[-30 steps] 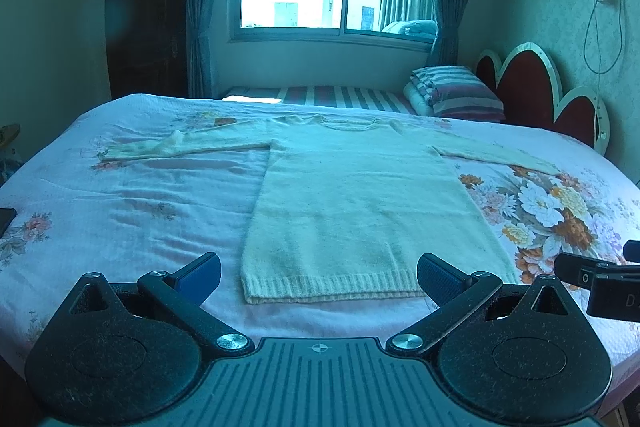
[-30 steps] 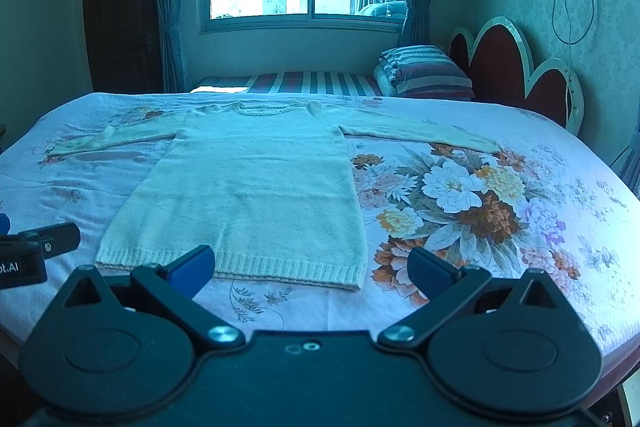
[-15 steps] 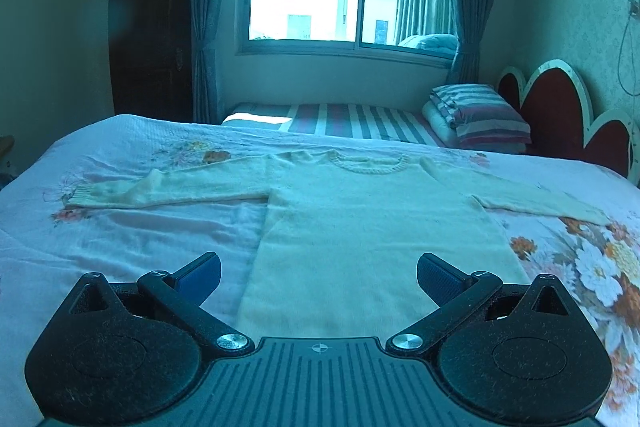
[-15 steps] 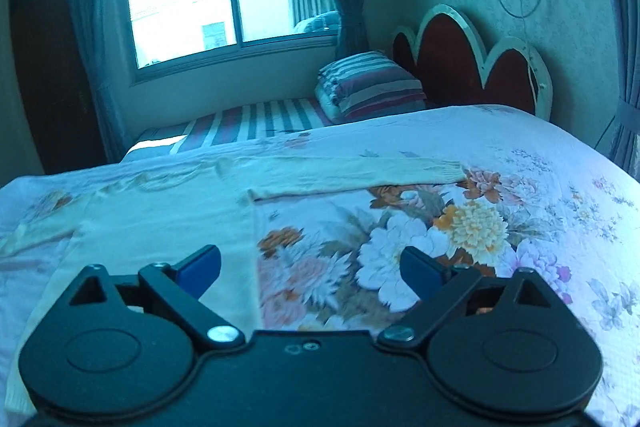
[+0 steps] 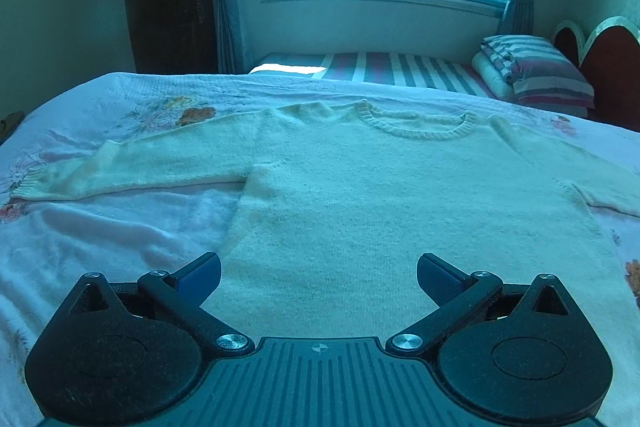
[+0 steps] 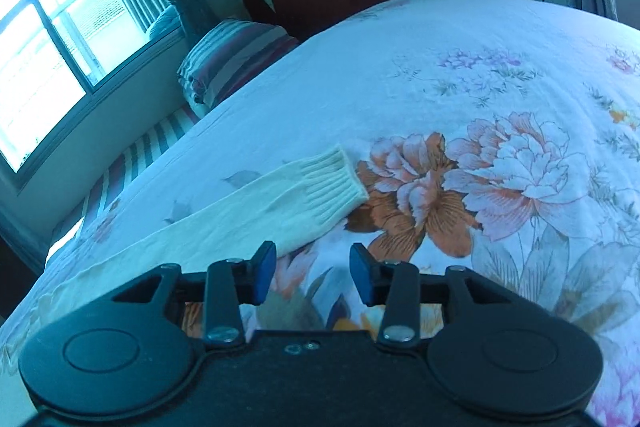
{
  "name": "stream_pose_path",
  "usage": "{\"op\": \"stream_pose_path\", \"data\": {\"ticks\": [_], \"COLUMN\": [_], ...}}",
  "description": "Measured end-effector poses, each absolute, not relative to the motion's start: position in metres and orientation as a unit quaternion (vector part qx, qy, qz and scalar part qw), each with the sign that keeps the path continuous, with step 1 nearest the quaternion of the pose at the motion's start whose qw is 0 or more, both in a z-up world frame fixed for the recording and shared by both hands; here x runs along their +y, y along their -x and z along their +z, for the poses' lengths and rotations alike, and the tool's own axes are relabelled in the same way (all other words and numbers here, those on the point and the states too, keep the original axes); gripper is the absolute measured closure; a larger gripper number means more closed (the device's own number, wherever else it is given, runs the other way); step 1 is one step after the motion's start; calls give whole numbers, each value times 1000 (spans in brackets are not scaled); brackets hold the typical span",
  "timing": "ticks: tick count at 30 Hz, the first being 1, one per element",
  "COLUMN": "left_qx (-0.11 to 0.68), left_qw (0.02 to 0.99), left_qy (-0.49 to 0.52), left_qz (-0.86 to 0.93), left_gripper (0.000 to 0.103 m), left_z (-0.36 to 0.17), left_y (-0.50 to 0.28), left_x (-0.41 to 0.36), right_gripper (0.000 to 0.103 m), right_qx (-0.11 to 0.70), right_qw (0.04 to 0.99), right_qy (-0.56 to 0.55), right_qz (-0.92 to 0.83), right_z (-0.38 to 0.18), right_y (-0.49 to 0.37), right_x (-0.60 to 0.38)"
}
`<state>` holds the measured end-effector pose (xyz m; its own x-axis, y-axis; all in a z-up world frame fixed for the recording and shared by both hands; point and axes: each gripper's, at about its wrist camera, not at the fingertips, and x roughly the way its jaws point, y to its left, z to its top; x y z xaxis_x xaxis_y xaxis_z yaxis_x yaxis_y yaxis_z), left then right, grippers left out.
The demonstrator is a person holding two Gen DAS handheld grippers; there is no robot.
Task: Fold small clothes
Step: 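Grasp the sweater sleeve cuff with the right gripper and lift it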
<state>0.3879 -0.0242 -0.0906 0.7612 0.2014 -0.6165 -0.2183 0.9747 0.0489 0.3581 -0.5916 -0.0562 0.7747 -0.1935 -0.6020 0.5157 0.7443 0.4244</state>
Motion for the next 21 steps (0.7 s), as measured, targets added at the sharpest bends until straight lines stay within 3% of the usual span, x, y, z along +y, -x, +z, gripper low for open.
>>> {"op": "stream_pose_path", "data": {"ticks": [9,11,13,14,21], "left_qx": [338,338,342,345,355], "left_qw": [931,930,928,926,920], "left_qy": [26,24,19,19,7], "left_qz": [134,141,147,150,166], "left_gripper": [0,0,0,0,0], "left_z": [-93,-92,-91,-91,-88], "left_y": [-430,-434,-436,-437,-424], "left_x": [-25,-21,-14,-10,32], "right_gripper": [69,77,94,96,97], "right_qx": [252,249,254,257,248], "right_qw": [890,890,890,890,905], "right_qy": [-336,-343,-346,-341,-307], "right_qz": [-177,-167,-158,-158,-159], "right_z": [-75,-76,-78,-78,-56], "right_y": [-389,-395,-400,-404,-417], "right_x": [-624,-626,-626,-625,-603]}}
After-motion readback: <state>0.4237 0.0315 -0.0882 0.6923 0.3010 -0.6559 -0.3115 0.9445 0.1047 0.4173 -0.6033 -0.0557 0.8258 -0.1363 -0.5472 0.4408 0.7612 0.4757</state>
